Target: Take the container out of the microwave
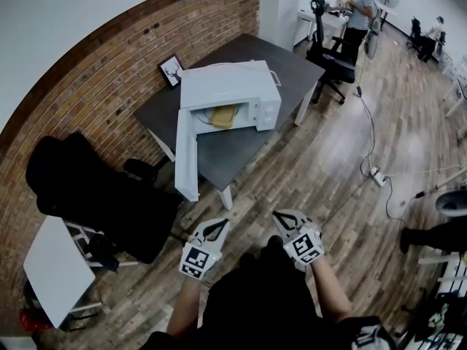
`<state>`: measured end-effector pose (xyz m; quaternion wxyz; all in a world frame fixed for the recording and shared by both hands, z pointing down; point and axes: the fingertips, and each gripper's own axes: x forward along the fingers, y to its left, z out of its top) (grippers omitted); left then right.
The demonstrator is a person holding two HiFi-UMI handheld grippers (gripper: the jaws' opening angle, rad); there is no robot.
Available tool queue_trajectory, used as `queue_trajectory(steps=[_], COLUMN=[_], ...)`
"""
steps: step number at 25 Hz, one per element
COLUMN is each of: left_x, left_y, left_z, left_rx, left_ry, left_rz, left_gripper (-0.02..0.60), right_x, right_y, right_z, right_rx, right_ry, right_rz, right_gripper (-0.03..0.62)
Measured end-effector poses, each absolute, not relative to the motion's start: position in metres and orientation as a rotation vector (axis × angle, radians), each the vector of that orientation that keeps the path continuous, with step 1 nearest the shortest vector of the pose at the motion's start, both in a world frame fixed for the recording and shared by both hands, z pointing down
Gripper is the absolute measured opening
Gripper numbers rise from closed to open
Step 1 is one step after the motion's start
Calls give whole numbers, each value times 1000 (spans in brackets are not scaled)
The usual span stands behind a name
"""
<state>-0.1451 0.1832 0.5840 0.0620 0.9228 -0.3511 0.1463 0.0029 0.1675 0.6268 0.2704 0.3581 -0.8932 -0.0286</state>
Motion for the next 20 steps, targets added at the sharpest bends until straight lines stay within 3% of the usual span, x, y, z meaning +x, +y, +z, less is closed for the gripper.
queue_trajectory(steps=[20], left_x=[-150], left_y=[166], left_z=[581], left_rx=[2747], left_ry=[-1173], left_rz=[430], left_gripper=[3], right_x=[-10], right_y=[129], right_z=[621], right_rx=[877], right_ry=[-2457], right_rz=[-171], right_gripper=[-2])
